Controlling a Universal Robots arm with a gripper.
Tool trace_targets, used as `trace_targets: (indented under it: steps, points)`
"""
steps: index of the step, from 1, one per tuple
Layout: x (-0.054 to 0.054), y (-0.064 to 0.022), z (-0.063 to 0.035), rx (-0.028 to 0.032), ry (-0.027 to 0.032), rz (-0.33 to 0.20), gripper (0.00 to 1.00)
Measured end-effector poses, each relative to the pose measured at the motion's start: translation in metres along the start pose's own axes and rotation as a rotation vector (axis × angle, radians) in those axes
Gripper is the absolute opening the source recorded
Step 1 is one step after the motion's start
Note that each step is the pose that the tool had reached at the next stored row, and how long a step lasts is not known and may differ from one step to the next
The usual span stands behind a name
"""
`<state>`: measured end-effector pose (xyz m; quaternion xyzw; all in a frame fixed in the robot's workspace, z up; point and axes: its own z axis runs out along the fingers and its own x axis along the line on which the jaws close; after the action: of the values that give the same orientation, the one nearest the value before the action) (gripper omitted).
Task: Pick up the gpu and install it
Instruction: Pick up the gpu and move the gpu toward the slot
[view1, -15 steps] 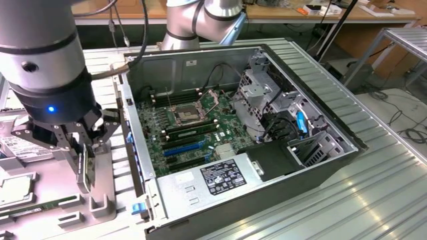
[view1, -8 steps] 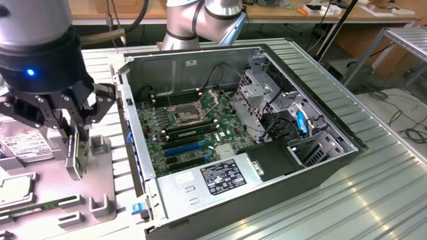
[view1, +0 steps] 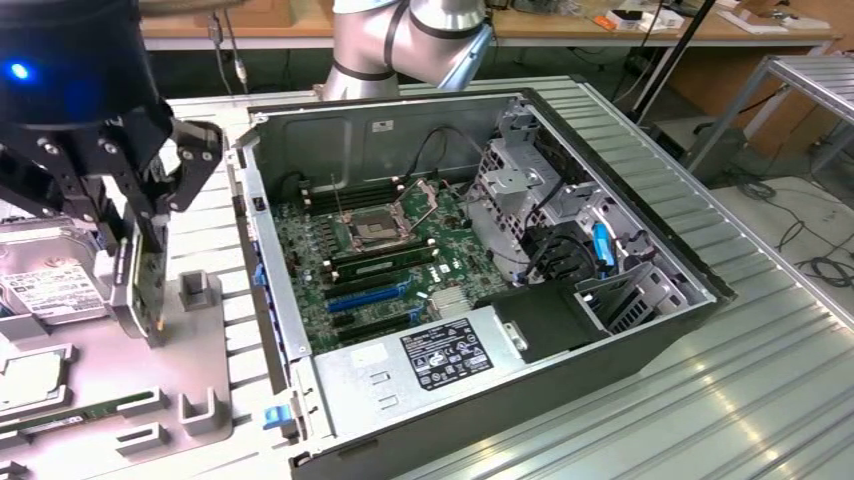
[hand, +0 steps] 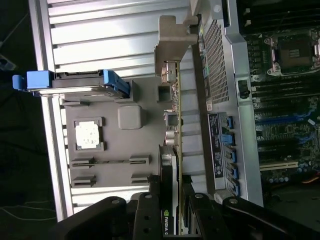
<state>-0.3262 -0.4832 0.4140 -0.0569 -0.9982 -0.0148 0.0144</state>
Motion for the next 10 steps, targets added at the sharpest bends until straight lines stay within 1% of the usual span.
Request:
trace_targets:
  steps: [2,4,5,9,10]
  points:
    - [0.000,0.0002,-0.0085,0.0000,0.0005,0.001,0.27]
    - [0.001,0.0004,-0.0195,0.0002,0.0011,0.001,0.27]
    - [0.001,0.0004,-0.0196,-0.0005,0.0005,0.001,0.27]
    - [-0.019,0.0027,-0.0200,-0.0003,0.0006,-0.001,0.27]
    - [-0.029,0.0039,-0.0200,-0.0002,0.0009,-0.002,0.27]
